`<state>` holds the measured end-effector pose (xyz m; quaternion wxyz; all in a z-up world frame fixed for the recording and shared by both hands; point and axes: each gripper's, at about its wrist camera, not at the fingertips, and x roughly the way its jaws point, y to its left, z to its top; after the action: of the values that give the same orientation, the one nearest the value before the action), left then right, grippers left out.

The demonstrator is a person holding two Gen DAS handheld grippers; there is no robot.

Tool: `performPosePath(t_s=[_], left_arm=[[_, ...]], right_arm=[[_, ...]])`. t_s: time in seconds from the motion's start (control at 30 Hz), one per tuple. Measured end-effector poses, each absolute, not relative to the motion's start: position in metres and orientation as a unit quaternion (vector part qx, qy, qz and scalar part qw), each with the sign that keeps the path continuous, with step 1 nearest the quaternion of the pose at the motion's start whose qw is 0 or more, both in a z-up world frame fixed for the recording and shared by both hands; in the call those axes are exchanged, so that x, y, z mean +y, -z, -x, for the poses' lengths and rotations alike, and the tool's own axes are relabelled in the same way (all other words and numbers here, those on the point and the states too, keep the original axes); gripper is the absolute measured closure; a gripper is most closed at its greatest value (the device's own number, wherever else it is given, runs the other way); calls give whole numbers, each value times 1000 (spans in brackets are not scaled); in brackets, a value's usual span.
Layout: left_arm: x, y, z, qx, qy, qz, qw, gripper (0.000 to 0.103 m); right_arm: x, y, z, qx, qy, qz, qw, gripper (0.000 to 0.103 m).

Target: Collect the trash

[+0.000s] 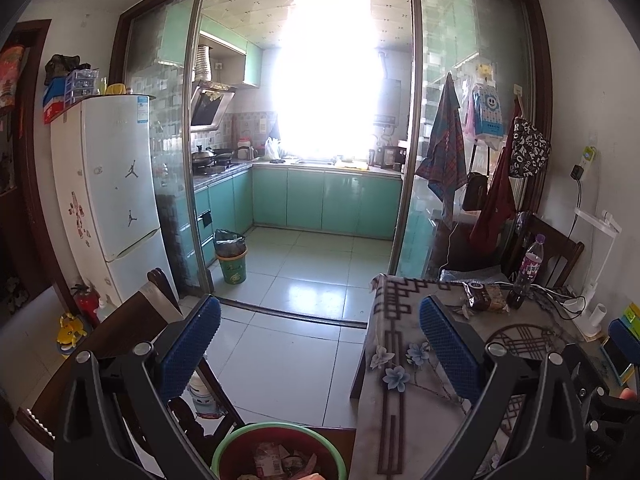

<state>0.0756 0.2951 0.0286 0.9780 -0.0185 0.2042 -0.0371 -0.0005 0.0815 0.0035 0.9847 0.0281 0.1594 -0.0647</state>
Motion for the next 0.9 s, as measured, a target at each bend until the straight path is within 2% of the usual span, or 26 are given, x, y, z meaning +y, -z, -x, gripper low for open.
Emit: performPosePath(t_s=[0.9], left_arm=[[294,-25,-79,213,37,17,976,8]], right_arm=[[78,1,-1,166,57,-25,984,5]])
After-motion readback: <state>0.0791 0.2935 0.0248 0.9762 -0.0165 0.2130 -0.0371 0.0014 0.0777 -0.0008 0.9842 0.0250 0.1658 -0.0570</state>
